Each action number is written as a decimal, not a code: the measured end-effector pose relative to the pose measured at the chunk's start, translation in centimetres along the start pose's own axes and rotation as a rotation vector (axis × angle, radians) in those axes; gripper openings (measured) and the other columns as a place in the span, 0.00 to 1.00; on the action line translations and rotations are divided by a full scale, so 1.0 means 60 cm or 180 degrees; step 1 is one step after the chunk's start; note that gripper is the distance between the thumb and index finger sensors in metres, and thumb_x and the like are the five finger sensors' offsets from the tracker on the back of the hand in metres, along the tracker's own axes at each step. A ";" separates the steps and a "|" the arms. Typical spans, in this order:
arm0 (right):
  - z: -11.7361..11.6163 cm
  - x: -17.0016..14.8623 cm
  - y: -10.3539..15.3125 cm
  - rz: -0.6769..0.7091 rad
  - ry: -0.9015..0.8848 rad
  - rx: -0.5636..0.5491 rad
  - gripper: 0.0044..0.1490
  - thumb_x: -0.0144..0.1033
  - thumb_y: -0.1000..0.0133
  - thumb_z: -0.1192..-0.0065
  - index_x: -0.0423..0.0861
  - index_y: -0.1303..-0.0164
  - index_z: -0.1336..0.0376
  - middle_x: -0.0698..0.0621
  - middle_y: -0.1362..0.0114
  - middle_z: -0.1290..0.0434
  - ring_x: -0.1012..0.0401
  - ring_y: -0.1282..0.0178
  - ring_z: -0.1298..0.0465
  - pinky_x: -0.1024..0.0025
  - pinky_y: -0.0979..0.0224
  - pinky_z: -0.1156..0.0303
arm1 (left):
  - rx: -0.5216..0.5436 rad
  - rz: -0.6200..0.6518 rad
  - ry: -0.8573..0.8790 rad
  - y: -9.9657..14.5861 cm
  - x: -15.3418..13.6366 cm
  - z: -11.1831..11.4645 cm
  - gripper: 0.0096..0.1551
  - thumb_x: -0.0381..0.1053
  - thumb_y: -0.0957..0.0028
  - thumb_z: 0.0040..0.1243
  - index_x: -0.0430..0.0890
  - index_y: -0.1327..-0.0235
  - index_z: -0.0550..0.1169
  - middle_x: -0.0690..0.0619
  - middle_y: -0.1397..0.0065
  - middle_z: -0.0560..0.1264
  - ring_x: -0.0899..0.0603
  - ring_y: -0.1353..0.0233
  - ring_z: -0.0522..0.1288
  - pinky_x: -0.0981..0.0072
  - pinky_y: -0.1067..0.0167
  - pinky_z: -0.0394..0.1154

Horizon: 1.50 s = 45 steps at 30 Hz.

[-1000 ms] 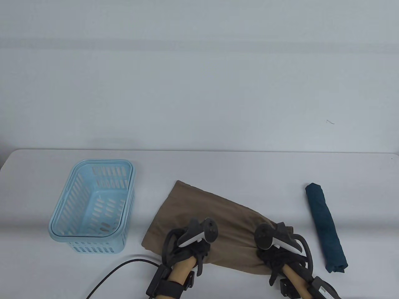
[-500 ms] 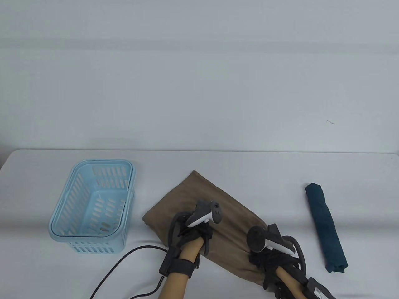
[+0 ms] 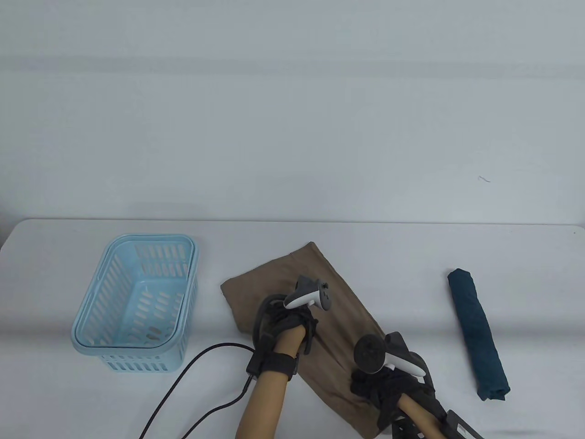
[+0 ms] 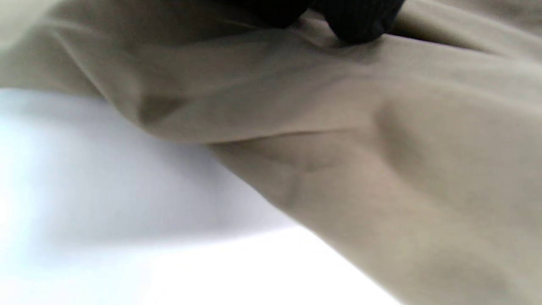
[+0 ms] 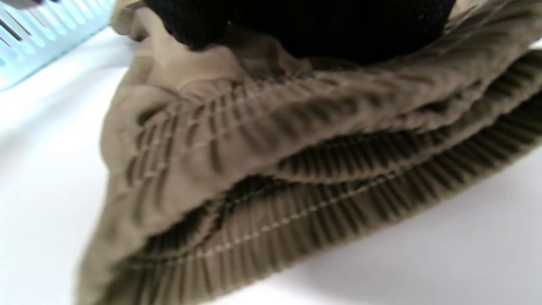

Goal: Roll shorts into tight roll

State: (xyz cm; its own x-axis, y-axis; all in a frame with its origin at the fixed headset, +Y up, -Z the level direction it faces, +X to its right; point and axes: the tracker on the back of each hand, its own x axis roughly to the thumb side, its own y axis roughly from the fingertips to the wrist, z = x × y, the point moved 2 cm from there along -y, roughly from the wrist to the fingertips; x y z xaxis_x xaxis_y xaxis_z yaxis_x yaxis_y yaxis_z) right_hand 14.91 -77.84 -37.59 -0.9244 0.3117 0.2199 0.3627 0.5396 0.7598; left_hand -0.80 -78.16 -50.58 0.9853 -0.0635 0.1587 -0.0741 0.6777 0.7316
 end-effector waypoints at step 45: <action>0.053 0.018 0.063 0.0755 -0.1220 -0.0891 0.42 0.42 0.41 0.50 0.38 0.20 0.55 0.35 0.21 0.47 0.40 0.25 0.39 0.38 0.26 0.44 | 0.1536 0.0973 0.0614 0.130 -0.046 -0.019 0.45 0.51 0.44 0.51 0.36 0.24 0.45 0.31 0.20 0.37 0.24 0.20 0.42 0.23 0.32 0.44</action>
State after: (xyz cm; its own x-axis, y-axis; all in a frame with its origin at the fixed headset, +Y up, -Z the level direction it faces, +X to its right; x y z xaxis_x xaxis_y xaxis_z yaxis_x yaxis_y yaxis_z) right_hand 15.68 -72.97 -36.42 -0.6923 0.6916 0.2060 0.4626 0.2063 0.8622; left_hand -3.94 -71.88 -46.05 0.9151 0.2465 0.3191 -0.3754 0.2322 0.8973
